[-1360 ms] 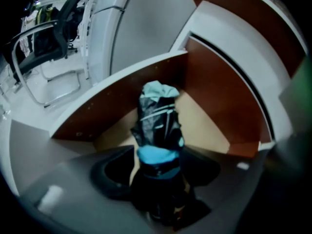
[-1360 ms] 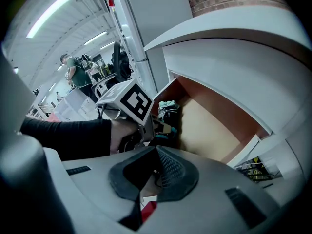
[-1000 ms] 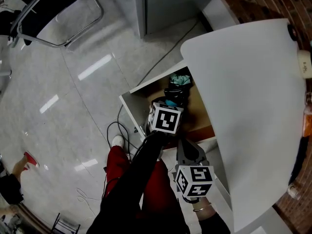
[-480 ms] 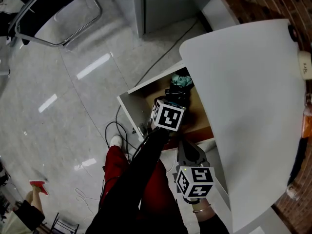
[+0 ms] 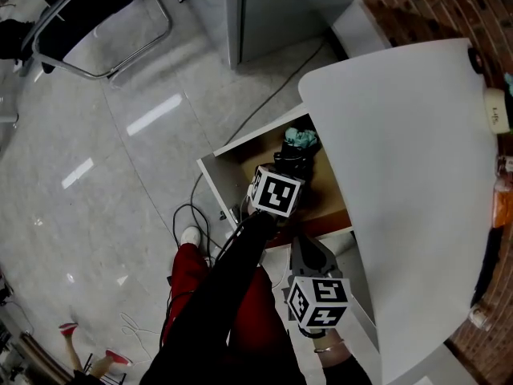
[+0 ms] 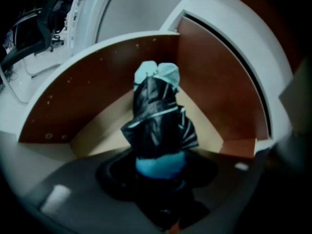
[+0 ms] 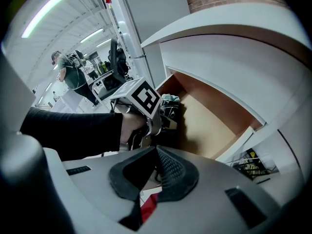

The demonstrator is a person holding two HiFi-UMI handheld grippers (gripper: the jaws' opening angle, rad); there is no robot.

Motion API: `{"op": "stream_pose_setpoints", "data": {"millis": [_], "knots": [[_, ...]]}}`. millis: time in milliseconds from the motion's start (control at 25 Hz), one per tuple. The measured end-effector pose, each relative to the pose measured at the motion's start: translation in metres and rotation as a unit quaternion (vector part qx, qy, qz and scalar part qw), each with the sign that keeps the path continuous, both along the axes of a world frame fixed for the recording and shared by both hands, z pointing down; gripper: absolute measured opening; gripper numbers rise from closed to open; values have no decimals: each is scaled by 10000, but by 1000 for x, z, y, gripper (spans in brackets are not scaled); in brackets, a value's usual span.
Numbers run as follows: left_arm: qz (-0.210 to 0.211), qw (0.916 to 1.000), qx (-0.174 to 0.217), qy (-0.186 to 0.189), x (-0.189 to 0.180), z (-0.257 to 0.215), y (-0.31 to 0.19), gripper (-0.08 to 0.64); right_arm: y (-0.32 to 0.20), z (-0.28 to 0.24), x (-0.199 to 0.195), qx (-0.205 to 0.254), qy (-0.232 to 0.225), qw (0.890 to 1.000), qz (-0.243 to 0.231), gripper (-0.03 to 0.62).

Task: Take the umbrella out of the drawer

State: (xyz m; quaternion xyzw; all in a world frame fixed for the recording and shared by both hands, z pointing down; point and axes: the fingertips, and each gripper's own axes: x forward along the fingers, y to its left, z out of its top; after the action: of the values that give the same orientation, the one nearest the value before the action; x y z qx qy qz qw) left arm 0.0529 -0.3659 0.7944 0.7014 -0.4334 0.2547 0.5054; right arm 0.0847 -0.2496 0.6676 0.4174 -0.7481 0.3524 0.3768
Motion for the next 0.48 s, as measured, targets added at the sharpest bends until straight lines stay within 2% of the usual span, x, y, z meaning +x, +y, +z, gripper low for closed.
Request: {"op": "stream_pose_setpoints", "data": {"millis": [240,480], "knots": [[-65,9994,337,79,4,-25,7,238,5,-8,1,78,11,10000,-9,8],[-97,9985,545,-25,-2,-47,20,238,7,-18,2,187,25,9998,25,8]]}}
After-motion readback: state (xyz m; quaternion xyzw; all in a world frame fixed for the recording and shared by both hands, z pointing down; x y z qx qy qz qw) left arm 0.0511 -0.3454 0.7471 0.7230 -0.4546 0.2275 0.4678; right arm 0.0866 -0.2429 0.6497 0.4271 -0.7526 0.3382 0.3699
